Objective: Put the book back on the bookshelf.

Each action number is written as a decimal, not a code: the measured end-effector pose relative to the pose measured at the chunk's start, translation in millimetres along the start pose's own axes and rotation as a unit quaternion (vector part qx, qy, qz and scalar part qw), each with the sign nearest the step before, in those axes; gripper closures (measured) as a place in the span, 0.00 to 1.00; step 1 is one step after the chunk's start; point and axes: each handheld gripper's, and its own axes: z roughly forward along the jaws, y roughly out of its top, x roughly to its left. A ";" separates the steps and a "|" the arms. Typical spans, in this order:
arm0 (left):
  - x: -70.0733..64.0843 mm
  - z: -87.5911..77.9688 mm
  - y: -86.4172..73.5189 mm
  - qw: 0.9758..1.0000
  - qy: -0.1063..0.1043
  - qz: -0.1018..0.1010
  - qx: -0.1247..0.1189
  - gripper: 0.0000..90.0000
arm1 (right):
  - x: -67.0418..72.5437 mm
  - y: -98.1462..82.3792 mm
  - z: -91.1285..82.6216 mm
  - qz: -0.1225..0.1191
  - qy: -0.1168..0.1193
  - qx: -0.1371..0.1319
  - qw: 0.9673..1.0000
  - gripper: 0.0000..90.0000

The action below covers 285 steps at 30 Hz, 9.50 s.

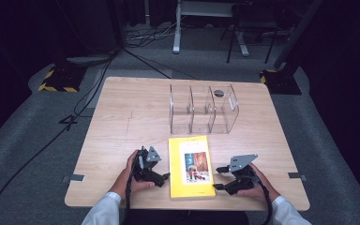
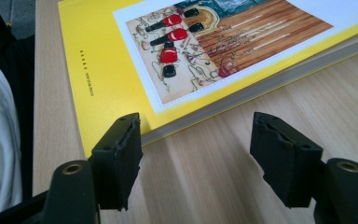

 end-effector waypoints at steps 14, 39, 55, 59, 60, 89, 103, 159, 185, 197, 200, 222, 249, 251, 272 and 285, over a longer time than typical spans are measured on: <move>-5.6 17.0 19.4 1.000 -0.012 0.015 -0.001 0.01 | 3.7 -13.7 -13.4 0.002 0.005 0.006 1.000 0.32; -39.2 -17.7 -22.1 0.999 -0.030 0.033 -0.002 0.01 | -17.4 35.6 2.9 -0.050 -0.021 0.220 0.974 0.32; -59.6 -30.0 -14.4 0.997 -0.054 0.056 -0.028 0.18 | -15.2 21.0 -9.9 -0.015 0.000 0.100 0.995 0.38; -68.8 -33.5 -5.6 0.994 -0.072 0.060 -0.050 0.18 | -13.2 24.6 -10.4 -0.020 0.002 0.087 0.996 0.39; -72.6 -32.6 -3.8 0.994 -0.073 0.065 -0.050 0.18 | -11.3 25.7 -9.3 -0.018 0.001 0.085 0.996 0.39; -131.2 2.2 24.1 0.991 -0.006 0.129 -0.044 0.25 | 7.2 58.6 -10.4 0.019 -0.032 -0.029 0.999 0.39; -112.7 -28.4 22.9 0.986 0.007 0.136 -0.093 0.82 | 3.0 58.4 -15.5 0.038 -0.026 -0.061 0.997 0.37; -56.4 -62.6 4.3 0.995 0.064 0.073 -0.038 0.44 | 28.3 79.0 39.0 -0.204 -0.119 -0.003 0.972 0.83; 7.0 -82.8 -20.0 0.996 0.056 0.059 -0.037 0.58 | 29.9 80.8 43.0 -0.222 -0.081 -0.058 0.970 0.91; -43.8 -76.9 9.1 0.993 0.064 0.083 -0.046 0.28 | 33.0 86.4 43.5 -0.213 -0.077 -0.049 0.973 0.91; -54.4 -65.5 19.4 0.993 0.074 0.082 -0.035 0.24 | 37.2 90.9 42.1 -0.208 -0.082 -0.048 0.974 0.91; -49.6 -60.2 11.1 0.990 0.068 0.104 -0.065 0.86 | 11.6 83.7 27.9 -0.096 -0.083 -0.076 0.989 0.49; -43.0 -85.4 4.9 0.989 0.083 0.083 -0.095 0.91 | -6.2 68.1 74.4 -0.062 -0.079 -0.005 0.995 0.44; -42.5 -87.8 3.8 0.988 0.086 0.080 -0.104 0.91 | -5.7 69.0 70.6 -0.073 -0.084 -0.004 0.994 0.44; -43.6 -86.1 2.9 0.988 0.034 0.109 -0.104 0.90 | -3.3 100.7 55.1 -0.163 -0.029 -0.083 0.983 0.75; -56.6 -75.6 26.8 0.990 0.085 0.110 -0.023 0.80 | 24.0 107.4 51.2 -0.223 -0.078 -0.058 0.970 0.85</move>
